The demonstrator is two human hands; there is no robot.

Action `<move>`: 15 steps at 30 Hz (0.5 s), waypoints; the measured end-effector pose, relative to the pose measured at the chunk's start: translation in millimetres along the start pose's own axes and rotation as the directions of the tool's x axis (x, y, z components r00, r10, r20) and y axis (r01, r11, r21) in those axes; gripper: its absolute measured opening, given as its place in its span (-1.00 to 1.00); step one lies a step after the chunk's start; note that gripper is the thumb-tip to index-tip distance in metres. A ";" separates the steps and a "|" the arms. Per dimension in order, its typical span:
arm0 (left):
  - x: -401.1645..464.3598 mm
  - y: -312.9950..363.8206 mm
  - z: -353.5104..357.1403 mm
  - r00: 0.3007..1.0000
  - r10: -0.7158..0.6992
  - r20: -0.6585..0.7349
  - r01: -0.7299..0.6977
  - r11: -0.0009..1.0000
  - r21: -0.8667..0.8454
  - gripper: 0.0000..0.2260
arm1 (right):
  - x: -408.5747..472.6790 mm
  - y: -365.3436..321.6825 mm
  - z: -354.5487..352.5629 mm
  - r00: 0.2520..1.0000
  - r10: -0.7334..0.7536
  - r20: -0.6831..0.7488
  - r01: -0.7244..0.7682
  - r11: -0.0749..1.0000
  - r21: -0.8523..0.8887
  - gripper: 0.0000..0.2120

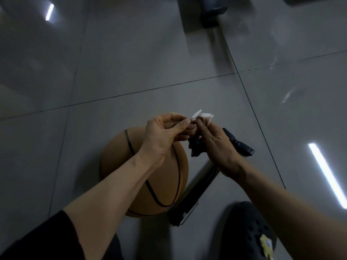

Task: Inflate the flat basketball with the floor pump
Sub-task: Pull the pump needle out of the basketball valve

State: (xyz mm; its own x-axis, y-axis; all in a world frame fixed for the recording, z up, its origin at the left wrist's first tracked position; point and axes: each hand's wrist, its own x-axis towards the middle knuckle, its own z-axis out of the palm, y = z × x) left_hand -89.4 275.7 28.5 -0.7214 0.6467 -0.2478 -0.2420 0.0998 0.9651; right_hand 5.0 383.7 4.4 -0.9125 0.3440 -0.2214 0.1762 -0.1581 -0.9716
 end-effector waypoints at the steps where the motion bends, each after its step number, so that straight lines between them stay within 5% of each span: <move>1: 0.2 -0.6 0.9 1.000 0.004 -0.019 -0.004 1.000 0.025 -0.94 | 0.4 -0.1 0.6 1.000 -0.003 -0.005 0.003 1.000 0.003 -0.69; 8: 1.0 -0.4 -2.7 0.996 0.032 -0.079 -0.028 0.998 0.058 -0.89 | 2.4 3.4 1.1 0.999 0.014 -0.048 -0.013 1.000 0.015 -0.76; 15: 2.2 3.1 0.7 0.986 -0.133 0.097 0.105 0.962 0.252 -0.77 | 0.6 7.0 1.8 0.995 -0.061 -0.075 0.044 0.977 -0.211 -0.76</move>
State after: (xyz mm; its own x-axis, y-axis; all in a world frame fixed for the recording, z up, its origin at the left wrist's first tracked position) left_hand -91.2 278.0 31.0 -0.6163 0.6981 -0.3645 -0.1448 0.3544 0.9238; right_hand 5.0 381.2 -2.4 -0.8912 0.4215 -0.1678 0.2102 0.0559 -0.9761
